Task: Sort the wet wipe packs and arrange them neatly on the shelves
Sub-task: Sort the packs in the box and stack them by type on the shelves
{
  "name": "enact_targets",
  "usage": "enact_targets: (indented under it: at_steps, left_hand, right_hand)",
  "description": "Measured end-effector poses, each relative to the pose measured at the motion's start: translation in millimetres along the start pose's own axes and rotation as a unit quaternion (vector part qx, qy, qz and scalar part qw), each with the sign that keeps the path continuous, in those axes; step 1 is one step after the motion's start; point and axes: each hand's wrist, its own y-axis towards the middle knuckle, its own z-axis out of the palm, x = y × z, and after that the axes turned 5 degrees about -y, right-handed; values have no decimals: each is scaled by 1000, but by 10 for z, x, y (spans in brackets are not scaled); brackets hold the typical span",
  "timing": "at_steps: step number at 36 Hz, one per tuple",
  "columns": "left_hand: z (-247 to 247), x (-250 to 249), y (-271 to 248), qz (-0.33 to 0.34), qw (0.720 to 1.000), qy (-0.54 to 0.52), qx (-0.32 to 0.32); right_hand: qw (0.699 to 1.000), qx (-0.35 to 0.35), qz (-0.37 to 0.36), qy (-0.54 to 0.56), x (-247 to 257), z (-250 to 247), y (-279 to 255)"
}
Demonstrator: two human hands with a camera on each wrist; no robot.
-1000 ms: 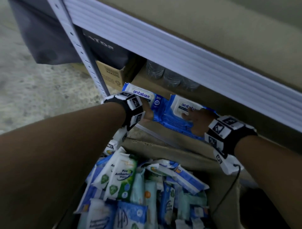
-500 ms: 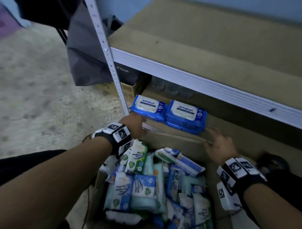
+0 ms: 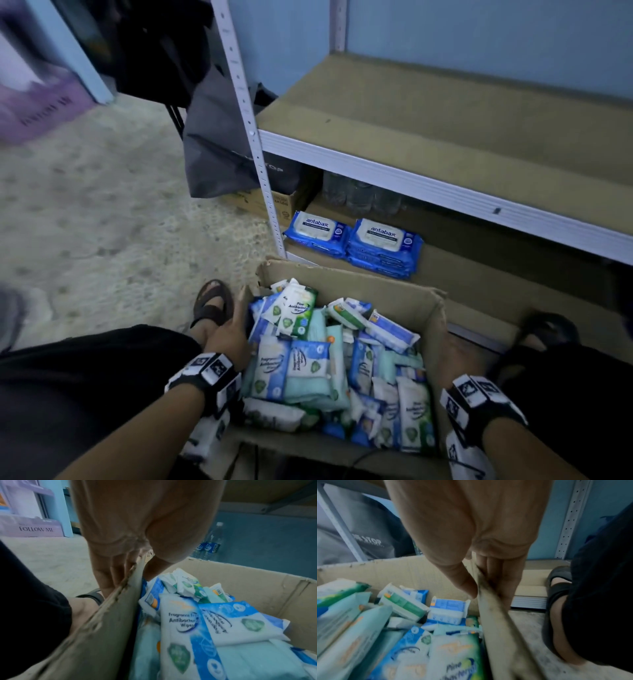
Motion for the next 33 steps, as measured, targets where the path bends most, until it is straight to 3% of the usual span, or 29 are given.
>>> enact_targets:
  at_steps: [5, 11, 15, 19, 25, 30, 33]
  left_hand:
    - [2, 132, -37, -7, 999, 50, 15]
    - [-28, 161, -12, 15, 998, 59, 15]
    - [-12, 138, 61, 2, 995, 91, 28]
    - [-9, 135, 110, 20, 996, 86, 23]
    - [87, 230, 168, 13, 999, 36, -4]
    - [132, 75, 150, 14, 996, 10, -88]
    - [200, -28, 184, 40, 994, 9, -104]
  right_hand:
    - [998, -36, -46, -21, -22, -61, -48]
    - [996, 78, -25, -18, -281, 66, 150]
    - [992, 92, -69, -44, -215, -117, -36]
    - [991, 60, -91, -81, -236, -122, -59]
    - [991, 76, -21, -110, -77, -176, -67]
    - [981, 18, -25, -190, 104, -316, -213]
    - [973, 14, -31, -227, 255, -378, -237]
